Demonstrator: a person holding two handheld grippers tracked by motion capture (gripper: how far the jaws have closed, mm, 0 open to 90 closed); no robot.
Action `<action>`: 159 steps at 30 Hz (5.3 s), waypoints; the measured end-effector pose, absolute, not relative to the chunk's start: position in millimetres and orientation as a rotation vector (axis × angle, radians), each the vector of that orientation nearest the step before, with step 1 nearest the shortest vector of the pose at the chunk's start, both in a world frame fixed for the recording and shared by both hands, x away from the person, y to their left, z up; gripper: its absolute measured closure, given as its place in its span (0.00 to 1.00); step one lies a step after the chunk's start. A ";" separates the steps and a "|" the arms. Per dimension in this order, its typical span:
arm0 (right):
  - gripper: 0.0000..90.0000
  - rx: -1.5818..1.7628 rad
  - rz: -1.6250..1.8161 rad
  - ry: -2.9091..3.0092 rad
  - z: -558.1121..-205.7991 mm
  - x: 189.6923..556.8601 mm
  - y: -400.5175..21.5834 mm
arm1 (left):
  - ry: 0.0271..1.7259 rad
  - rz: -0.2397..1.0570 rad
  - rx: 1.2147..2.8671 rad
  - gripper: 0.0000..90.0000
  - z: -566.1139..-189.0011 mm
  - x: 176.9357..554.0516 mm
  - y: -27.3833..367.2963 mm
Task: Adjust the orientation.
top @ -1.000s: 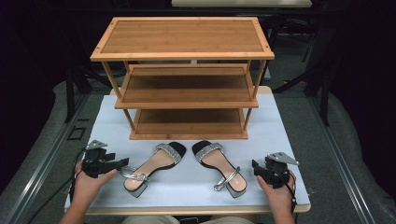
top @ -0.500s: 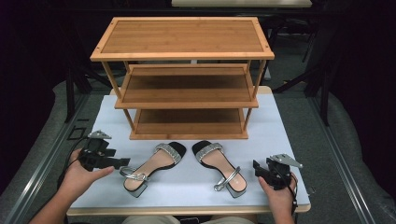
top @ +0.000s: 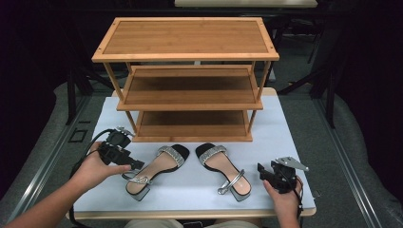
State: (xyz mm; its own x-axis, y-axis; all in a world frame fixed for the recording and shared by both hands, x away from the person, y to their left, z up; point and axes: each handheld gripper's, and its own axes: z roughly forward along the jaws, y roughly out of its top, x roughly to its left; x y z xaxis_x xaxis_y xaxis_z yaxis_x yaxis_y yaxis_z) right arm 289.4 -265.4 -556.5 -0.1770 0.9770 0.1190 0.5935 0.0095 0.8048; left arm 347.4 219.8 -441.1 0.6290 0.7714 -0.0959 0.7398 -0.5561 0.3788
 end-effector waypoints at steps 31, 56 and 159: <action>0.46 1.635 1.068 1.810 -560.8 292.1 -269.3 | 1.331 -0.053 2.704 0.25 -497.4 368.6 171.9; 0.46 1.651 1.082 1.809 -564.1 294.5 -271.1 | 1.350 -0.073 2.750 0.36 -511.5 370.7 163.8; 0.45 1.686 1.103 1.815 -564.2 294.9 -274.1 | 1.511 0.193 2.251 0.47 -479.7 416.6 178.2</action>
